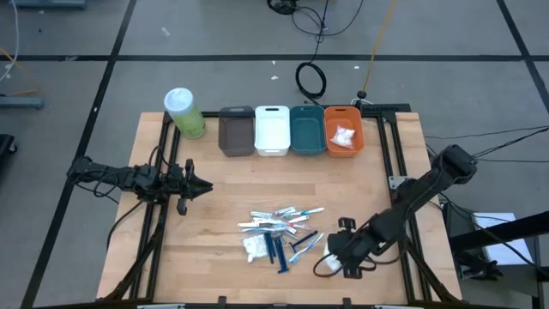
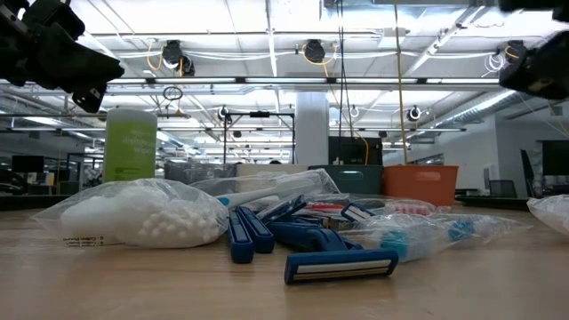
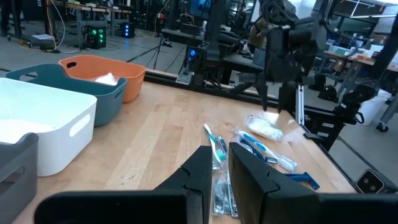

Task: Pick & Place Travel size toiletries
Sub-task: Put the white cotton pack into the orange bin

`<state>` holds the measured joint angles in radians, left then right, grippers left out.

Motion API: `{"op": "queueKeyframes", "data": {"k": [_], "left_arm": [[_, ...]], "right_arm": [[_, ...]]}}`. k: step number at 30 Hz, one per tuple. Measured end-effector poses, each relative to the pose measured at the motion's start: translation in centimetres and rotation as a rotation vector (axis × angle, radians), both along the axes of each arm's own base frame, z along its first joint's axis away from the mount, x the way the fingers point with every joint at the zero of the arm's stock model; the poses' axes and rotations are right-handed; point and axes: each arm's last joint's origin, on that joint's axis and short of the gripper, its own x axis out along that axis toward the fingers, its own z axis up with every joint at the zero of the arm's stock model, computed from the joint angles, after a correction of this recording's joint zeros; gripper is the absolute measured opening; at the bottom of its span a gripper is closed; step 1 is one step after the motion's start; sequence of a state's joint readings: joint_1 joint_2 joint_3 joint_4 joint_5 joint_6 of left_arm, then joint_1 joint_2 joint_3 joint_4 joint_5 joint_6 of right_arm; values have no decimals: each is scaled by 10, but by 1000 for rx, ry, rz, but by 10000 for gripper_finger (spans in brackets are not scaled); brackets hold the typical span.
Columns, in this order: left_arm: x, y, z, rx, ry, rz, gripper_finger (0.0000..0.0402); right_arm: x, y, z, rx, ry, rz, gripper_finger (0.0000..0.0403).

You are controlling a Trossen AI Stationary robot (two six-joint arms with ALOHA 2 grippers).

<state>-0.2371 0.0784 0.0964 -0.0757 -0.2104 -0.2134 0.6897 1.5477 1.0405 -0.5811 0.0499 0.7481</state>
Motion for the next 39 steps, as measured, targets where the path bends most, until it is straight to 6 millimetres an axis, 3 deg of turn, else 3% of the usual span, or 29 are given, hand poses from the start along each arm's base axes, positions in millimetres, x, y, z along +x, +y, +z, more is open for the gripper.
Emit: {"op": "queueKeyframes", "data": {"k": [12, 20, 25, 35, 39], "left_arm": [[0, 0, 0, 0, 1, 0, 51], [0, 0, 0, 0, 1, 0, 51], [0, 0, 0, 0, 2, -1, 51], [0, 0, 0, 0, 2, 0, 51], [0, 0, 0, 0, 2, 0, 51]], "right_arm": [[12, 7, -37, -111, 49, 66, 157], [12, 6, -40, -125, 57, 83, 153], [11, 5, -43, -133, 62, 89, 120], [7, 1, -44, -135, 70, 89, 9], [5, -1, -36, -128, 54, 91, 8]]}}
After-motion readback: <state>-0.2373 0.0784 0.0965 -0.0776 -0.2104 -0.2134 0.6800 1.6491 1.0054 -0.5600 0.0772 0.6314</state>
